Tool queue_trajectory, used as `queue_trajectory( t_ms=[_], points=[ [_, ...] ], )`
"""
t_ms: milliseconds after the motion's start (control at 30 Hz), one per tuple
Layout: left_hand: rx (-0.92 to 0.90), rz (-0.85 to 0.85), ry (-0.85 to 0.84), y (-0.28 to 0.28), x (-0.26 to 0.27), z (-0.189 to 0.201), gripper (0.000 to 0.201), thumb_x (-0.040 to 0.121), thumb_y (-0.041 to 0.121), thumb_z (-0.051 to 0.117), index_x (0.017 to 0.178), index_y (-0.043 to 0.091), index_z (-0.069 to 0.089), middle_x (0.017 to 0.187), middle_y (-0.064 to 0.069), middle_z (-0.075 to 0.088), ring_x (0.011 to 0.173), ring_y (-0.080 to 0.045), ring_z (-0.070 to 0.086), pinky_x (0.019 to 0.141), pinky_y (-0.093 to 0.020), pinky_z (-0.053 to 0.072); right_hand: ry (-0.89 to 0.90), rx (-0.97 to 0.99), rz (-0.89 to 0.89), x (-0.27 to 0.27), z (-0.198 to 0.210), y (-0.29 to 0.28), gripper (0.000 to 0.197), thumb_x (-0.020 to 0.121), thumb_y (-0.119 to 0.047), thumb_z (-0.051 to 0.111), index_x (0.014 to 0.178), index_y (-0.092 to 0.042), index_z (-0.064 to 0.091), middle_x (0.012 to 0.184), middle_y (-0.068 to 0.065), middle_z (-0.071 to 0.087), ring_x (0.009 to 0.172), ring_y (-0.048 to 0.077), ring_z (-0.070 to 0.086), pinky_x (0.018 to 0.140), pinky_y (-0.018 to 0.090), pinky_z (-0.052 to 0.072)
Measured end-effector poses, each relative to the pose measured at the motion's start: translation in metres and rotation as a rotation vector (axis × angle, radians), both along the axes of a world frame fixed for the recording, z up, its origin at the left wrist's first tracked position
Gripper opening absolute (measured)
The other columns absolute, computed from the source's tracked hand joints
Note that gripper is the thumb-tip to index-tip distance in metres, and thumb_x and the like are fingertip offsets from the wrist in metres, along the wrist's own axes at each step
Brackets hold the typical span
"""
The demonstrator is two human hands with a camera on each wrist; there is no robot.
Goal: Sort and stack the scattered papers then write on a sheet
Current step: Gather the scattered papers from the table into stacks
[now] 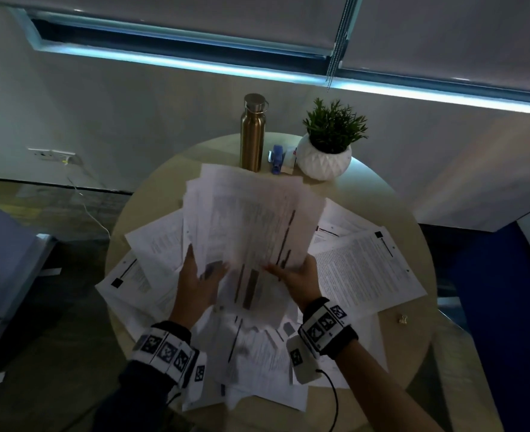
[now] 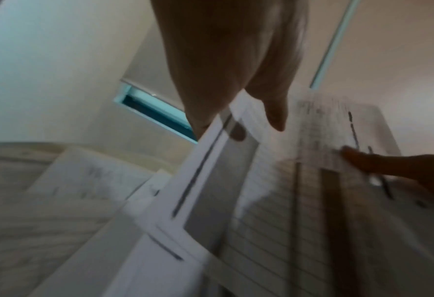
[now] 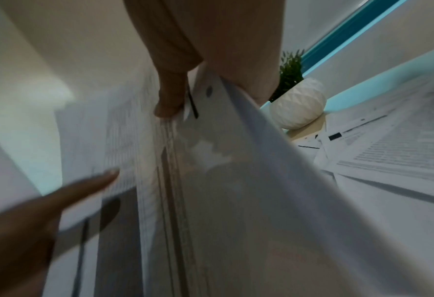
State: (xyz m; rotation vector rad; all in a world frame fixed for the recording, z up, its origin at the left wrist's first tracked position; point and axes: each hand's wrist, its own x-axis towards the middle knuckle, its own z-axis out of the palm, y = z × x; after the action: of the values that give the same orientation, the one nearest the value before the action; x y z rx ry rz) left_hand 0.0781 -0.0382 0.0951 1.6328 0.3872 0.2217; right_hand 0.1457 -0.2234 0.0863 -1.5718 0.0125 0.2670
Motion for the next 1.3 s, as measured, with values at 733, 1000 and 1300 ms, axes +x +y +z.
queue_trajectory(
  t_ms=[733, 1000, 1300],
  points=[
    [-0.196, 0.43, 0.462, 0.03, -0.072, -0.032, 0.062, 0.089, 0.018, 0.056, 0.144, 0.013, 0.028, 0.149, -0.015, 0.035, 0.135, -0.032, 0.033, 0.11, -0.046, 0.025, -0.192, -1.593, 0.734, 0.161, -0.075, -0.107, 0.057, 0.084, 0.006, 0.047, 0.133, -0.021, 0.035, 0.139, 0.004, 0.039, 0.133, 0.027, 0.03, 0.112, 0.061, 0.013],
    [-0.161, 0.412, 0.503, 0.036, -0.068, -0.049, 0.056, 0.088, 0.018, 0.057, 0.139, 0.012, 0.036, 0.135, -0.011, 0.047, 0.128, -0.036, 0.042, 0.105, -0.052, 0.032, -0.149, -1.719, 0.775, 0.176, -0.054, -0.105, 0.021, 0.087, -0.012, 0.058, 0.069, -0.024, 0.056, 0.113, 0.004, 0.061, 0.118, 0.023, 0.048, 0.112, 0.063, 0.01],
    [-0.164, 0.387, 0.462, 0.032, -0.051, -0.05, 0.071, 0.08, 0.029, 0.066, 0.141, 0.029, 0.03, 0.141, 0.0, 0.043, 0.13, -0.025, 0.039, 0.11, -0.053, 0.026, -0.303, -1.093, -0.022, 0.184, 0.053, -0.145, 0.027, 0.079, -0.016, 0.071, 0.097, 0.004, 0.068, 0.1, 0.027, 0.068, 0.096, 0.038, 0.062, 0.082, 0.036, 0.041]
  ],
)
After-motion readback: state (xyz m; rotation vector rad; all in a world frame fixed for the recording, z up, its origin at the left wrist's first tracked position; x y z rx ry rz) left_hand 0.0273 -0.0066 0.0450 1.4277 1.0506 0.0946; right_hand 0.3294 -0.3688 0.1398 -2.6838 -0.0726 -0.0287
